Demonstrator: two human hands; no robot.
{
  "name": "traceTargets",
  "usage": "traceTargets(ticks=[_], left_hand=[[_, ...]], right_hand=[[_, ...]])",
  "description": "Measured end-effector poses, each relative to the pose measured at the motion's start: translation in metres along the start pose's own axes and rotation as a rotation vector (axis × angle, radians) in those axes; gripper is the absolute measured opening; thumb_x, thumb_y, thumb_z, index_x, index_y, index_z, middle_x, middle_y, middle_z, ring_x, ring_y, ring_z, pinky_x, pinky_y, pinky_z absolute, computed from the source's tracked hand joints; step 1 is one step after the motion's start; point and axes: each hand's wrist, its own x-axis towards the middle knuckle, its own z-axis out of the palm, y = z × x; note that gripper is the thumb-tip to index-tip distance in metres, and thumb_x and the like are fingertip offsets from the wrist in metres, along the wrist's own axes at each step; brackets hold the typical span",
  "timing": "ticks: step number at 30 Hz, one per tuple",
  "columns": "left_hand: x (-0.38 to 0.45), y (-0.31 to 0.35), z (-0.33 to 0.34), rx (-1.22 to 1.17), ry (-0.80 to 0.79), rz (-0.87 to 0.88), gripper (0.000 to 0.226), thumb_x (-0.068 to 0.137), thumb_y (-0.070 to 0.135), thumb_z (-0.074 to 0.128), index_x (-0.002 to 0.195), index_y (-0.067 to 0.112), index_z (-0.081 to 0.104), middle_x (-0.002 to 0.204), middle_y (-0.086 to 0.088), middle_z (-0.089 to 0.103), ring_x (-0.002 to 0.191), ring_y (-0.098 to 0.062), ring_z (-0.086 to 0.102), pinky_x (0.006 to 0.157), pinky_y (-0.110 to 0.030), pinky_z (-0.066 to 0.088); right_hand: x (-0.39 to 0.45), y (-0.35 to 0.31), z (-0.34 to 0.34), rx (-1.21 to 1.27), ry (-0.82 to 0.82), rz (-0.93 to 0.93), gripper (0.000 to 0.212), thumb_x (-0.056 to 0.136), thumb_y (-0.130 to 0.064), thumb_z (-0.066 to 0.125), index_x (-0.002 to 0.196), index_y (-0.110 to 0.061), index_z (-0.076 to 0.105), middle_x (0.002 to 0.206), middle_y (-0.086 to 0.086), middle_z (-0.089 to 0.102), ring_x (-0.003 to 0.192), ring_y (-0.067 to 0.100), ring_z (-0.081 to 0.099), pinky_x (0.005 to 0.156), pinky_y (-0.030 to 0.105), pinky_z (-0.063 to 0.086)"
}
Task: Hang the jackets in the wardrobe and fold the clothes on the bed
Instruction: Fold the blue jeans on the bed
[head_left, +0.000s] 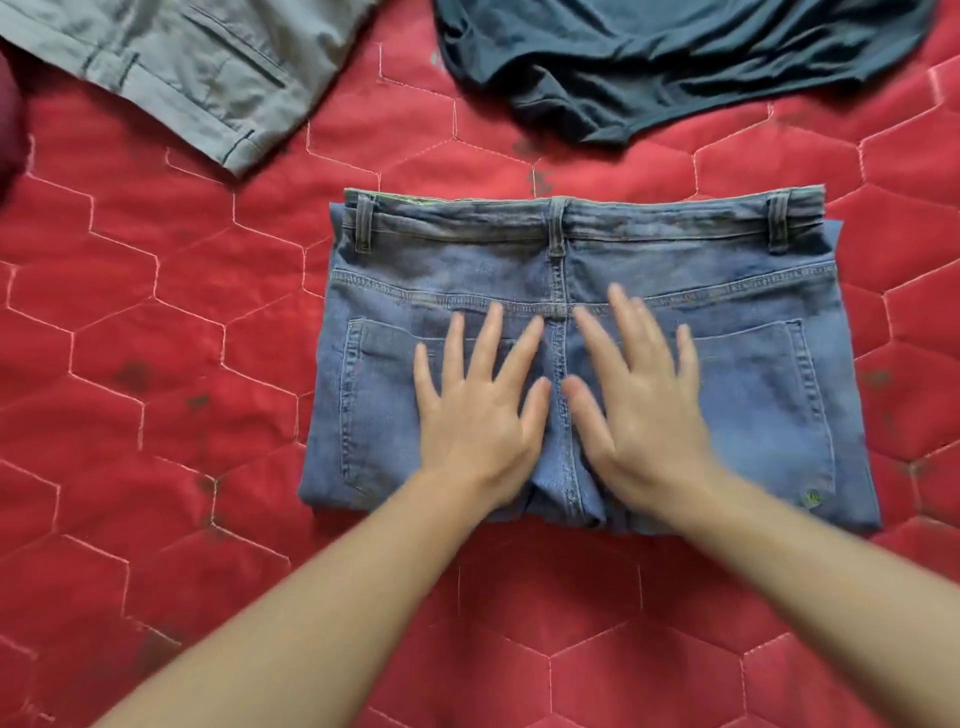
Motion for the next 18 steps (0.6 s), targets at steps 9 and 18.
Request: traceTargets(ticks=[9,18], left_hand=[[-0.066,-0.032,0.027,0.154,-0.074,0.087,0.067,0.089,0.066,0.019,0.151,0.041,0.016,0.163,0.002,0.012,0.150,-0.024,0.008,0.119,-0.049,0.002],[-0.094,0.049,0.015,0.119,-0.193,0.229,0.067,0.090,0.064,0.019,0.152,0.039,0.016,0.163,0.001,0.009,0.150,-0.025,0.001,0.116,-0.052,-0.008]], right_hand=[[-0.079,0.018,0.029,-0.234,-0.171,-0.132,0.071,0.090,-0.058,0.033,0.148,-0.016,0.038,0.156,0.009,0.031,0.143,0.024,0.031,0.116,0.050,0.016],[-0.126,0.083,-0.027,-0.079,0.029,0.563,0.075,0.089,-0.058,0.051,0.150,-0.020,0.029,0.159,0.010,0.020,0.146,0.028,0.019,0.114,0.053,0.014]])
